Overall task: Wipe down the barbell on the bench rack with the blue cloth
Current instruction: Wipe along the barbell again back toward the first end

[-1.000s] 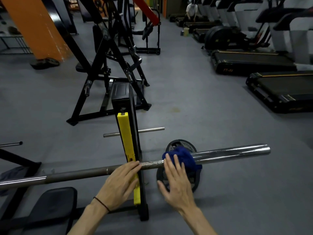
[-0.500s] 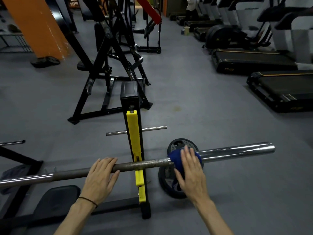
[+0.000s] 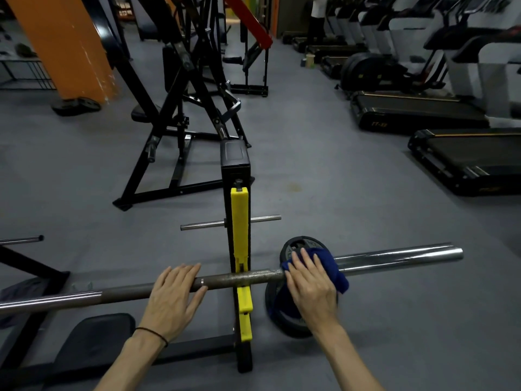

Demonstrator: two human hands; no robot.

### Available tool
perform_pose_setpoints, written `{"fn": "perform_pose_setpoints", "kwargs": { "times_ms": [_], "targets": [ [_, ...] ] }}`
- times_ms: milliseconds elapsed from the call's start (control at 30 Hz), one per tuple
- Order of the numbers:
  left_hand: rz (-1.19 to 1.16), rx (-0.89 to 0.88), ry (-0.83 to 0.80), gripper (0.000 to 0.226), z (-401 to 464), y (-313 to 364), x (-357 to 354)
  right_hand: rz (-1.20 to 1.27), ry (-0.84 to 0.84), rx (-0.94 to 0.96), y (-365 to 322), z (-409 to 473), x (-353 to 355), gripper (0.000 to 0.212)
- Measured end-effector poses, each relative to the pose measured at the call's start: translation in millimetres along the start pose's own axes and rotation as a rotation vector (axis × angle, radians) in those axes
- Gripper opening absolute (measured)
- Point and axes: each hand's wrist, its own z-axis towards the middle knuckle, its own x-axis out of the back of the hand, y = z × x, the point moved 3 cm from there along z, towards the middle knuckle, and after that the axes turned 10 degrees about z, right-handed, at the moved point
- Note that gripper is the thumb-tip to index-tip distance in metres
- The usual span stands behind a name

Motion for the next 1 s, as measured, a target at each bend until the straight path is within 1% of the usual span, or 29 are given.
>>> {"fn": "perform_pose_setpoints", "kwargs": {
  "times_ms": [100, 200, 300, 333, 400, 467, 500, 533, 567, 633, 667, 700, 767, 833, 867, 933, 967, 1000],
  "targets": [
    [-0.002, -0.013, 0.024, 0.059, -0.5, -1.3, -0.8, 0.097, -0.065, -0.050, -37.0, 8.6, -26.0, 0.033],
    [0.027, -0.054, 0.040, 0.058, -2.9, -5.1, -2.9, 0.217, -0.132, -0.038, -75.2, 9.8, -41.4, 0.035],
    [0.032, -0.032, 0.070, 0.057, -6.1, -17.6, -1.8, 0.203, -0.242, -0.034, -59.0, 1.0, -30.6, 0.044],
    [0.037, -0.030, 0.083, 0.056, -7.5, -20.6, -1.5, 0.174, -0.257, -0.070, -46.1, -2.5, -24.1, 0.048],
    [0.050, -0.023, 0.107, 0.054, -6.9, -21.0, -0.1, 0.161, -0.244, -0.221, -33.5, -7.8, -20.1, 0.057],
    [0.055, 0.004, 0.096, 0.055, -3.9, -15.1, 1.0, 0.222, -0.199, -0.410, -54.0, -8.1, -31.6, 0.067],
    [0.055, 0.024, 0.094, 0.055, -3.2, -13.4, 1.0, 0.246, -0.204, -0.439, -73.2, -6.6, -38.8, 0.070],
    [0.054, 0.037, 0.097, 0.055, -3.0, -12.3, 0.5, 0.251, -0.225, -0.398, -90.0, -8.3, -45.1, 0.071],
    [0.053, 0.041, 0.101, 0.055, -4.2, -12.6, 0.0, 0.238, -0.267, -0.308, -101.2, -11.8, -48.4, 0.069],
    [0.058, 0.027, 0.123, 0.054, -6.3, -15.5, -0.1, 0.166, -0.347, -0.172, -91.9, -11.6, -42.6, 0.065],
    [0.058, 0.022, 0.134, 0.053, -6.3, -16.1, 0.8, 0.106, -0.348, -0.155, -76.5, -10.3, -37.0, 0.063],
    [0.056, 0.022, 0.138, 0.053, -5.8, -16.4, 1.5, 0.059, -0.320, -0.180, -61.2, -8.5, -30.8, 0.063],
    [0.058, 0.035, 0.136, 0.051, -4.1, -14.6, 1.6, 0.066, -0.248, -0.329, -46.3, -6.5, -23.6, 0.068],
    [0.064, 0.039, 0.125, 0.050, -4.0, -12.5, 1.3, 0.145, -0.212, -0.457, -66.2, -7.7, -32.9, 0.074],
    [0.066, 0.041, 0.123, 0.050, -4.1, -12.1, 1.4, 0.177, -0.214, -0.455, -81.7, -8.3, -39.4, 0.075],
    [0.061, 0.040, 0.122, 0.050, -4.7, -12.4, 2.3, 0.222, -0.292, -0.321, -102.6, -14.9, -45.3, 0.073],
    [0.059, 0.034, 0.121, 0.050, -5.0, -12.7, 2.4, 0.209, -0.331, -0.229, -100.0, -17.2, -42.1, 0.070],
    [0.059, 0.031, 0.123, 0.049, -4.5, -13.4, 2.8, 0.169, -0.334, -0.159, -89.5, -17.4, -37.6, 0.067]
  ]
}}
